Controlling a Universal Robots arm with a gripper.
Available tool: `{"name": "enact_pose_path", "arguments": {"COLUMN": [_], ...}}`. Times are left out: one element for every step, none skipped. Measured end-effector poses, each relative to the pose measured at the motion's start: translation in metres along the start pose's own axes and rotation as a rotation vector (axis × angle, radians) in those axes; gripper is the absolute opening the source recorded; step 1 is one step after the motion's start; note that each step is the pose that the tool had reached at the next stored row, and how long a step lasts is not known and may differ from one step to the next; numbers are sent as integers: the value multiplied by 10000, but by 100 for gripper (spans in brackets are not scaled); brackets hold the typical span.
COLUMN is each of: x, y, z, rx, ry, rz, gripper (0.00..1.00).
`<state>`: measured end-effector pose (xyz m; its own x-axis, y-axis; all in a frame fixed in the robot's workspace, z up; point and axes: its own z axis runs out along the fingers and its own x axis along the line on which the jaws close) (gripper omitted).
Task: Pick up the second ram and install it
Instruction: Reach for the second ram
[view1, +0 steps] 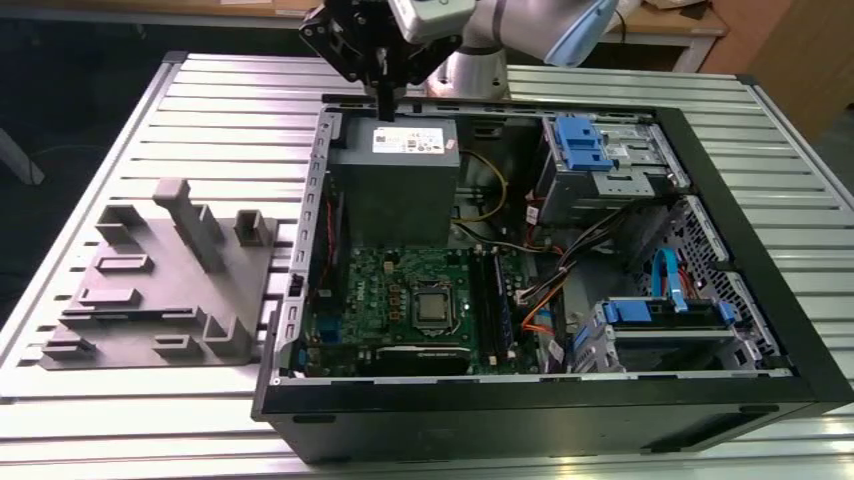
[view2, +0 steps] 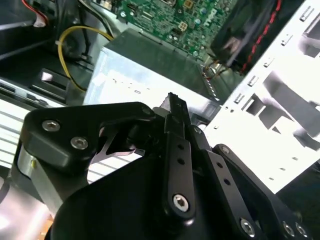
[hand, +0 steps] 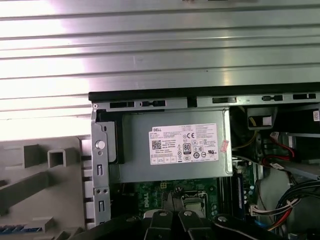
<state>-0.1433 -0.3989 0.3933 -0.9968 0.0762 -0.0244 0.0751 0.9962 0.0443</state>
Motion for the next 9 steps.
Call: {"name": "enact_pose_path", "arguments": {"x": [23,46,65,82,97,112,126,140,154], "y": [-2,-4,-5,-6,-7,-9,-10,-11,-12], "z": [-1,-1,-1,-2,-2,-3,-3,-4,-4], "rx": [0,-1,-1,-1,-1,-1,0,0,-1], "ry": [0,-1,-1,0,0,-1,-1,0,-1], "rz": [0,0,1,1,1,1,1,0,0], "gripper": [7,7,7,7,7,7,7,7,7]}}
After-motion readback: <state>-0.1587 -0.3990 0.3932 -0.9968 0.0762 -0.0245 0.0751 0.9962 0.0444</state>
